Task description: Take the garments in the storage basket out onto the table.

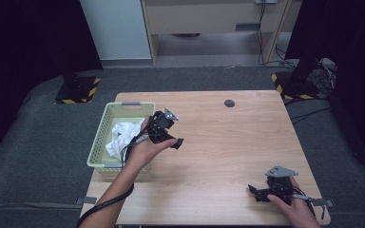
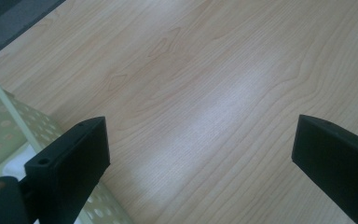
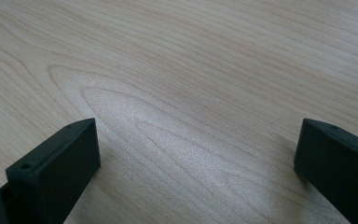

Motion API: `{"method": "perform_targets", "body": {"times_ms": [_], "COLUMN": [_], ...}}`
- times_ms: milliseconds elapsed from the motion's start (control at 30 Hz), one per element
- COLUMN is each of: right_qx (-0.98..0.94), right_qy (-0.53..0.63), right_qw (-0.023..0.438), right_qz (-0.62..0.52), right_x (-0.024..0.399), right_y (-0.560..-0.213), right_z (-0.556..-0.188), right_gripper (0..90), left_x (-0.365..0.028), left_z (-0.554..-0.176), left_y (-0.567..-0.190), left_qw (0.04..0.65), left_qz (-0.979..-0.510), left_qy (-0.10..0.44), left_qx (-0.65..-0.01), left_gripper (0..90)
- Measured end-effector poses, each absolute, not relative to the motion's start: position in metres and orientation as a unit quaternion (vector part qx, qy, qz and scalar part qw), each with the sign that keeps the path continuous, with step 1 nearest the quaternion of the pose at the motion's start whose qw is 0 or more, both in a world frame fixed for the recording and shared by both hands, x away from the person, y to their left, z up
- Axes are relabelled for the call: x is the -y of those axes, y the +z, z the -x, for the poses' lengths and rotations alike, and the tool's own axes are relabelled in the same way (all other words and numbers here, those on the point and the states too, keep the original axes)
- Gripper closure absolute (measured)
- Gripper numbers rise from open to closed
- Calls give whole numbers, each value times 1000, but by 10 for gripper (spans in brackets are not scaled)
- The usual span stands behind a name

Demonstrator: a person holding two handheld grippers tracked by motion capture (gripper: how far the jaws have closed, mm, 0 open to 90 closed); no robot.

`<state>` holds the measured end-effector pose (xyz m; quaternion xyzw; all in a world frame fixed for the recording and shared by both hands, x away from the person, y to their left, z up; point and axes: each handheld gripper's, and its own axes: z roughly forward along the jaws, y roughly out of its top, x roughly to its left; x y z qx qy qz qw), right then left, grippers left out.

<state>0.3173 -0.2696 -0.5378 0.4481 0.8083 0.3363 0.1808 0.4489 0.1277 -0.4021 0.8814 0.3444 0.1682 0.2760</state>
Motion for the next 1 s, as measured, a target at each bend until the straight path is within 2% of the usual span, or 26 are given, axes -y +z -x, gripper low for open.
{"method": "perform_targets", "body": {"times_ms": [1000], "right_qx": [-810], "right_qy": [336], "right_qw": [179], "right_qz": [-446], "right_x": [270], "right_y": [-538], "right_z": [-317], "right_gripper": [5], "left_x": [-158], "left_z": [-458], "left_y": [-384], "left_qw": [273], "left_qz": [-868], "left_qy": [185], "left_qx": [-371], "left_gripper": [34]}}
